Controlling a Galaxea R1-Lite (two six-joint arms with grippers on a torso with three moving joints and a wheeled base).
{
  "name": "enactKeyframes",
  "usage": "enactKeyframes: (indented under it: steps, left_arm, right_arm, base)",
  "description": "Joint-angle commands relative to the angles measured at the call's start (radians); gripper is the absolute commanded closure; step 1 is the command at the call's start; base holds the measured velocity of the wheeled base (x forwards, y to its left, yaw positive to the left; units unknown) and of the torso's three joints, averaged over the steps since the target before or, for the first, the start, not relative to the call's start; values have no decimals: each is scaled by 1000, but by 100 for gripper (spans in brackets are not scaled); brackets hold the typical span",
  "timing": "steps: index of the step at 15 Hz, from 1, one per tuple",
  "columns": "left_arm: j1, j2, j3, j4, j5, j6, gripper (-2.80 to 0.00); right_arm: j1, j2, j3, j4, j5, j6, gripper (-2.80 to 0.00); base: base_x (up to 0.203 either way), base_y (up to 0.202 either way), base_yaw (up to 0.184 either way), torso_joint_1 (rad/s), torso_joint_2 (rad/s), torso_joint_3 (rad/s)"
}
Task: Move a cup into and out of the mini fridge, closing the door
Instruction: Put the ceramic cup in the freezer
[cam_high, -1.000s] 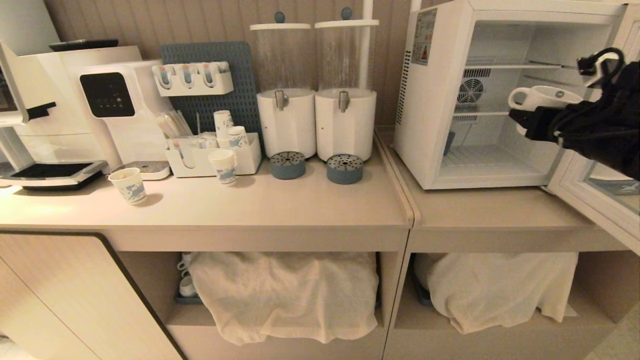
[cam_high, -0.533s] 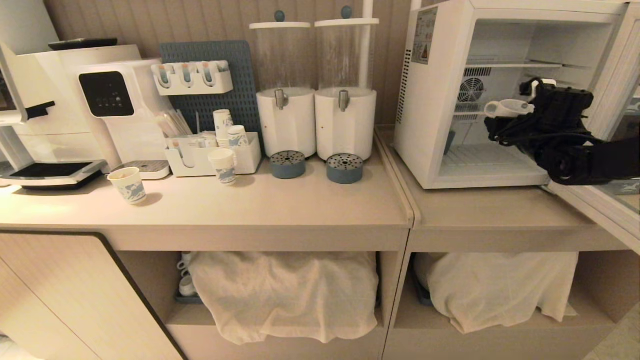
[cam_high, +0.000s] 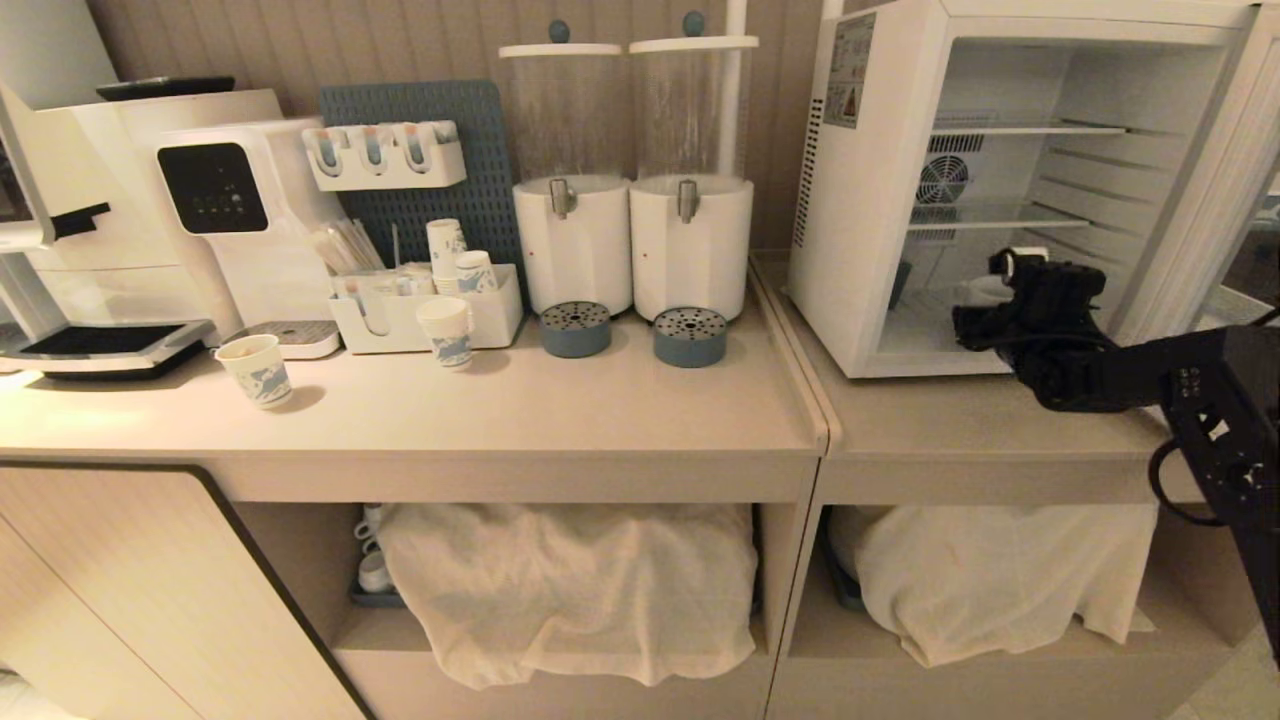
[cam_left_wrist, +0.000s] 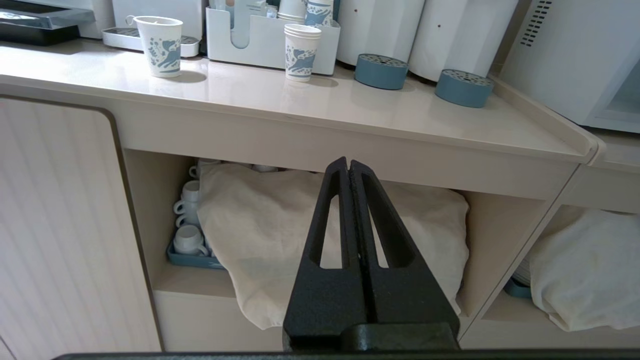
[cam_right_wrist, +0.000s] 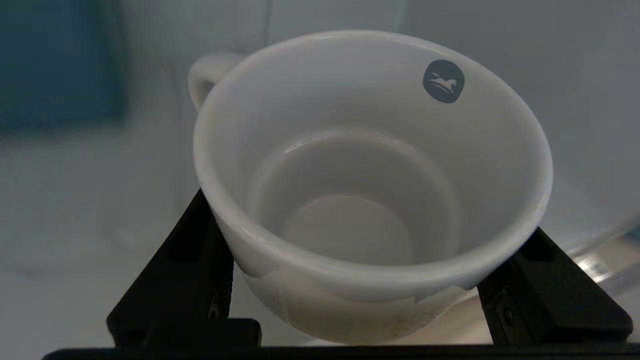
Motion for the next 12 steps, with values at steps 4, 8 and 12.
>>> enactKeyframes:
  steps: [4,8,12]
  left_arm:
    - [0,-3,40,-2,0,-2,0]
    - [0,-3,40,-2,0,-4,0]
    - [0,-3,40,-2,0,-4,0]
  right_arm:
    - [8,82,-8,-11,7,-4,0]
    - [14,82,-8,-11,7,-5,0]
    - [16,79,-8,-10,7,-5,0]
  base:
    - [0,0,0,0,0,0]
    - [0,0,0,0,0,0]
    - [0,0,0,0,0,0]
